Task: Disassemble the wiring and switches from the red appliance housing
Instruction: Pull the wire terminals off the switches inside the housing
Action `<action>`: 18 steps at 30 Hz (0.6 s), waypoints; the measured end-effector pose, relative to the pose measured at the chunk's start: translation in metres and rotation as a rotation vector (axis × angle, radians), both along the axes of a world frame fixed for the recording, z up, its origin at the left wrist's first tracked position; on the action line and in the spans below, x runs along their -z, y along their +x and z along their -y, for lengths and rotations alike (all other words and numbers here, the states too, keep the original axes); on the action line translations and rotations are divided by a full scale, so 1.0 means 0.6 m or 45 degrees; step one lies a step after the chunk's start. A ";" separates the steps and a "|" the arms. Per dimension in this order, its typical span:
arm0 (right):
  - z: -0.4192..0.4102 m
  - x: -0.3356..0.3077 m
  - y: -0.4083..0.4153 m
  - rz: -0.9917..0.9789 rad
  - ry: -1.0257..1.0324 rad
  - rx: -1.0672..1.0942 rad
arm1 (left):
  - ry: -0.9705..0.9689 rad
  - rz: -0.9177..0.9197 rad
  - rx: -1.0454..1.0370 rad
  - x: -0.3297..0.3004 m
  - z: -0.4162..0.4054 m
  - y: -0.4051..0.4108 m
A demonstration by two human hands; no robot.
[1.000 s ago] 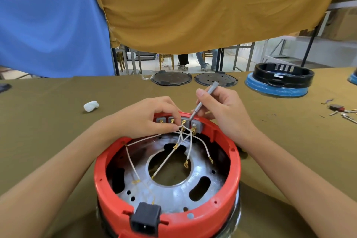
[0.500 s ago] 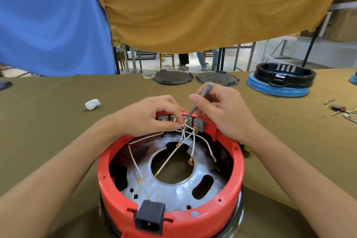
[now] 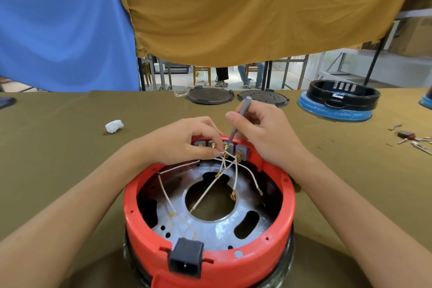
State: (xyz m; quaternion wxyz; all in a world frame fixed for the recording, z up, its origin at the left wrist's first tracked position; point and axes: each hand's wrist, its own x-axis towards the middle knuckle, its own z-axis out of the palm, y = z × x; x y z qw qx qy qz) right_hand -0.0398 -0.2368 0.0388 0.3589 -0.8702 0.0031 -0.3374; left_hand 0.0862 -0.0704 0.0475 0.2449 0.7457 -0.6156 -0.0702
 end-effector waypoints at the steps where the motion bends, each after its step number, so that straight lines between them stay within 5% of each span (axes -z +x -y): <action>1: -0.001 0.002 0.002 0.005 0.048 -0.003 | 0.004 -0.002 -0.002 0.000 0.000 0.000; 18: -0.008 -0.012 0.019 -0.079 0.047 -0.034 | -0.026 -0.048 0.010 0.003 0.000 0.006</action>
